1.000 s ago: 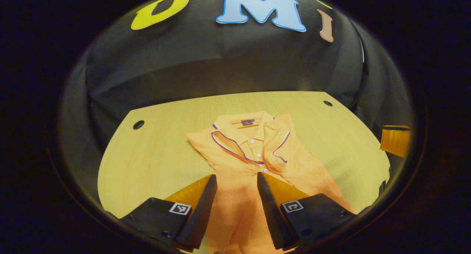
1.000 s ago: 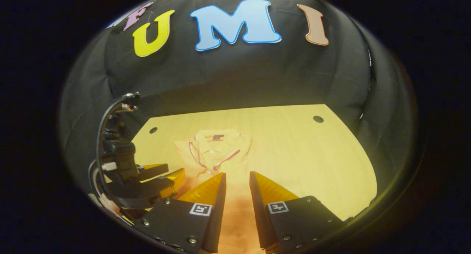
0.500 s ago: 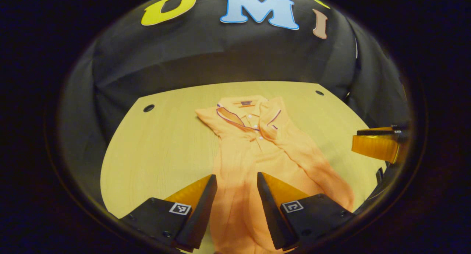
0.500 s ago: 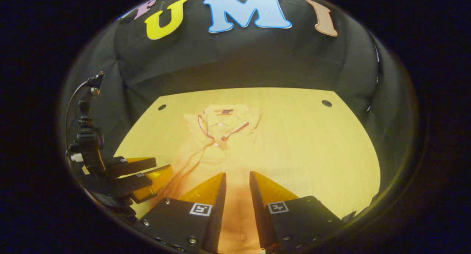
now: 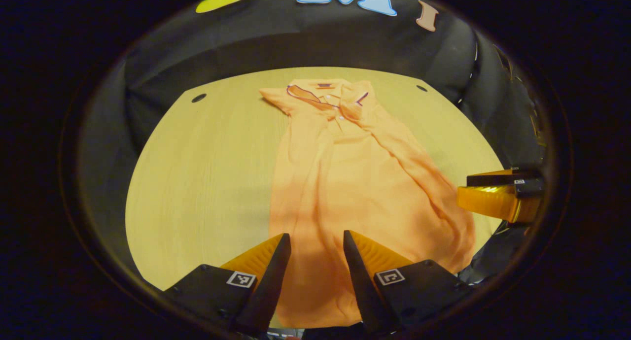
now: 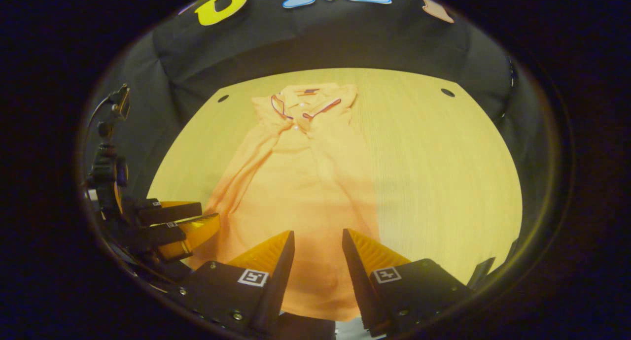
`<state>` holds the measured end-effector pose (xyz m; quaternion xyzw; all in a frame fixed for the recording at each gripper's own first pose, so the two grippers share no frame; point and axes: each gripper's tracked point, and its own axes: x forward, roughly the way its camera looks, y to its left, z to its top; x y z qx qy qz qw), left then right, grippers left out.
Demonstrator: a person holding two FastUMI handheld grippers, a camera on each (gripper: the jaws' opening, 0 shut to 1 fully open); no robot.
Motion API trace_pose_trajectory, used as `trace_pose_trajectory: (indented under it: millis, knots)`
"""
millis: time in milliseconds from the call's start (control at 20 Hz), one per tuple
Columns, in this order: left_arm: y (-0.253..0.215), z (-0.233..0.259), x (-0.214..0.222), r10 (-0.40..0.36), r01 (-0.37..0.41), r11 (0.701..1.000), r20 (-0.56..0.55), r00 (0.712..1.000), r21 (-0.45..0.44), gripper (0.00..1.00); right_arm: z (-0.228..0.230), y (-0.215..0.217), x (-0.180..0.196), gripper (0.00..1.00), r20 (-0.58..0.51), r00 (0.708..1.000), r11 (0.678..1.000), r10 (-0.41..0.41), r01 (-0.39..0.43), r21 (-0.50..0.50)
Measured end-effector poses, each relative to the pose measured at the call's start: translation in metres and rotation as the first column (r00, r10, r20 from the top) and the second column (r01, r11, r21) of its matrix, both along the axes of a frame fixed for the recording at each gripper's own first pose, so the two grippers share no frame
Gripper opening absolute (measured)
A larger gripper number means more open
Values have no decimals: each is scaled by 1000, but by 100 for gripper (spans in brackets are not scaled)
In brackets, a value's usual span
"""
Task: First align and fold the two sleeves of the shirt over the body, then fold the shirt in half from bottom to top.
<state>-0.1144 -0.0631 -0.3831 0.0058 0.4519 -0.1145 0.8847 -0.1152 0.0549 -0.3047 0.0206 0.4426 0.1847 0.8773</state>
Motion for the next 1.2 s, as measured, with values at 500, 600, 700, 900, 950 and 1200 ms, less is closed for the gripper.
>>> trace_pose_trajectory:
  millis: [500,600,700,900,950,1200]
  knots:
    - [10,-38,-60,27,-10,996,-186,982,94,75,-61,-39,-54,65,-227,974,983,-2,-40,-179]
    - [10,-40,-60,43,-23,995,-205,978,99,96,-68,-43,-62,65,-258,966,978,1,-54,-200]
    - [8,-41,-60,58,-36,994,-224,973,102,95,-72,-43,-63,65,-276,961,975,-1,-61,-215]
    - [5,-41,-58,43,-15,993,-241,969,114,95,-76,-42,-60,65,-289,957,964,-5,-73,-257]
    - [5,-42,-57,42,-14,993,-243,969,115,92,-77,-41,-61,59,-300,954,960,-2,-81,-266]
    - [6,-42,-54,51,-23,993,-254,966,113,95,-77,-42,-61,72,-372,928,957,-28,-83,-279]
